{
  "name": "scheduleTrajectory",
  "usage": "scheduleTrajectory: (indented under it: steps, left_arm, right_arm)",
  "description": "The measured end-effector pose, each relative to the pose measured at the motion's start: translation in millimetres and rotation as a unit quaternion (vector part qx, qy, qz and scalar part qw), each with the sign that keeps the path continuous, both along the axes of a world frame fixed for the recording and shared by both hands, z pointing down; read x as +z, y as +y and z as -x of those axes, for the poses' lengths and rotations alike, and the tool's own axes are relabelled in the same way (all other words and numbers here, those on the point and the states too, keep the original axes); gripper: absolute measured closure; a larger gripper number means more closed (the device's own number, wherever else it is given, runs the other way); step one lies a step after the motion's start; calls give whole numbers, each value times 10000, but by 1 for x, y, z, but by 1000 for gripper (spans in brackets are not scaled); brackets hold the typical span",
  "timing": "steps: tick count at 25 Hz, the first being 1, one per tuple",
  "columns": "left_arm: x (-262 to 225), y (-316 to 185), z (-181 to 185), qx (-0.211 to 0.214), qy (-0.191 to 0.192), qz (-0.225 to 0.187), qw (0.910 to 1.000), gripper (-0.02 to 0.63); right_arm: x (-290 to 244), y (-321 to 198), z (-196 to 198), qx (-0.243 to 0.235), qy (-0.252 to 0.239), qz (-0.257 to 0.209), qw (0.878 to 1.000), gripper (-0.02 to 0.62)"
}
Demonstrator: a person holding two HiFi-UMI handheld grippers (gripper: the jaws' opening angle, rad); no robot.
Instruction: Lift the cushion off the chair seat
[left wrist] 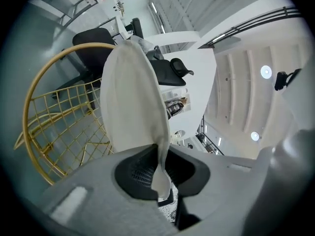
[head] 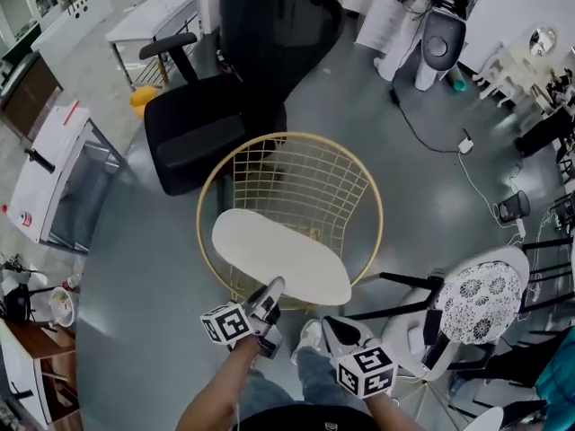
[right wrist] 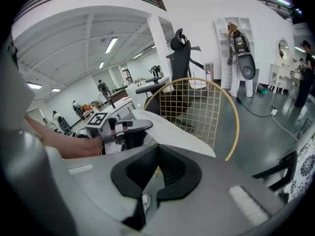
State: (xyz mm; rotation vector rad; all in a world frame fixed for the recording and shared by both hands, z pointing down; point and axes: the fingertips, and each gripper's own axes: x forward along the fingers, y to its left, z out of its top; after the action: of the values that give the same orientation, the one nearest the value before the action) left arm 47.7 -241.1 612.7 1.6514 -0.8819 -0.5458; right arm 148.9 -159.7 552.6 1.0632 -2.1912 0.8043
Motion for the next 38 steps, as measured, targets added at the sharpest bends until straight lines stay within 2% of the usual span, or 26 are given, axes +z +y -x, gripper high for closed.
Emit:
scheduleTrajectory:
  steps: [7, 11, 13, 16, 21, 30, 38]
  left_arm:
    - [-50, 21, 10, 201, 75, -151, 9997, 572]
    - [-69, 39, 20, 336, -173, -168, 9991, 572]
    - [-82, 46, 26, 360, -126, -322, 9988, 572]
    - [-98, 59, 37, 303, 37, -286, 9991, 572]
    - [-130, 70, 61, 218, 158, -583, 9979, 572]
    - [-167, 79, 120, -134, -26, -828, 9965, 572]
    - [-188, 88, 148, -416, 47, -1021, 9939, 572]
  right_arm:
    - [-24, 9, -4, 549, -167, -411, 9975, 597]
    - [-40, 11, 4, 781, -373, -624, 9943, 597]
    - [-48, 12, 9, 883, -509, -755, 9919, 597]
    - [-61, 15, 17, 985, -656, -1012, 9878, 597]
    - [-81, 15, 33, 1044, -649, -1446, 9818, 597]
    - [-107, 19, 65, 1258, -982, -1707, 9723, 597]
    - [-122, 30, 84, 1028, -932, -1877, 9724, 598]
